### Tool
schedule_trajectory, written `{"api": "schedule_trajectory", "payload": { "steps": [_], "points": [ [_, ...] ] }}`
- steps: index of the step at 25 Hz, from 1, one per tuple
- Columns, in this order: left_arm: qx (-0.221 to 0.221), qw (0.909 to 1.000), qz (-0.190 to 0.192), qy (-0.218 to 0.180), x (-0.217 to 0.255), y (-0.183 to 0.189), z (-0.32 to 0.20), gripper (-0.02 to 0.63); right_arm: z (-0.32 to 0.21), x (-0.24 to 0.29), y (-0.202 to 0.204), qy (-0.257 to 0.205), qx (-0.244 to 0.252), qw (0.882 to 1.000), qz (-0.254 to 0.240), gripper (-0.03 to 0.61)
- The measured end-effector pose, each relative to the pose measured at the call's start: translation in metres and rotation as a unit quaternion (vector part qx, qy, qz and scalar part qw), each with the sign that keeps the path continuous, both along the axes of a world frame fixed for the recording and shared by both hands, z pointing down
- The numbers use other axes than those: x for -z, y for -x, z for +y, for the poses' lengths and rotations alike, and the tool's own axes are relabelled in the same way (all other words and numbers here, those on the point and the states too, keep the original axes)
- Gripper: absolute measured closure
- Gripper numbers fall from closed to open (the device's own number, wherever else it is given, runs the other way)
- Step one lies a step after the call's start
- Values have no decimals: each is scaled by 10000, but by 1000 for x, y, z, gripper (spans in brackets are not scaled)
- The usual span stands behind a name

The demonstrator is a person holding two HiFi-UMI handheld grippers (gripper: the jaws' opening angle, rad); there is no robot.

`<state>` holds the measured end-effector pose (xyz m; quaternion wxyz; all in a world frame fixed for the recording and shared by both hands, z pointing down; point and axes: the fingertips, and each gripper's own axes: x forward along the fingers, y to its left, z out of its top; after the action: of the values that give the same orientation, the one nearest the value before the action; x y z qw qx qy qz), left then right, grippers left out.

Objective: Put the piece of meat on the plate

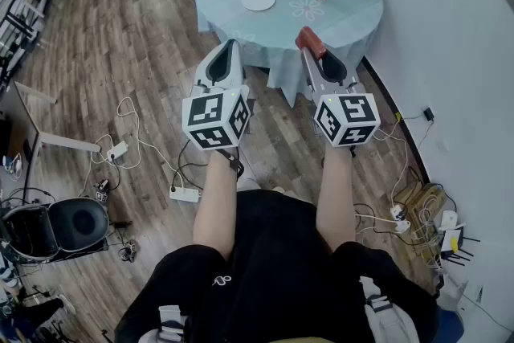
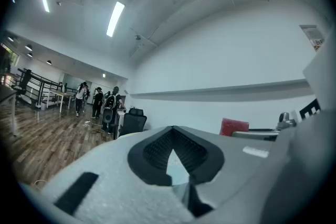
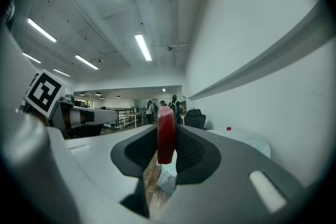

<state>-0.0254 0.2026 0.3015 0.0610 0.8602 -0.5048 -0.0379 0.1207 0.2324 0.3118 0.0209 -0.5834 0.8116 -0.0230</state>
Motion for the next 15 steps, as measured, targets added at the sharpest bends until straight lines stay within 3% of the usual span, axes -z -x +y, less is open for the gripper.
{"api": "schedule_trajectory", "payload": {
  "steps": [3, 8, 15],
  "points": [
    [-35, 10000, 25, -31, 0, -3, 11, 618, 11, -1, 0, 25, 93, 9999, 137, 472],
    [-19, 10000, 40, -42, -4, -7, 22, 618, 21, -1, -6, -20, 152, 9997, -206, 472],
    [67, 9999, 18, -115, 1, -1, 31, 618, 31, 9, -5, -147, 250, 9993, -236, 472]
  ]
}}
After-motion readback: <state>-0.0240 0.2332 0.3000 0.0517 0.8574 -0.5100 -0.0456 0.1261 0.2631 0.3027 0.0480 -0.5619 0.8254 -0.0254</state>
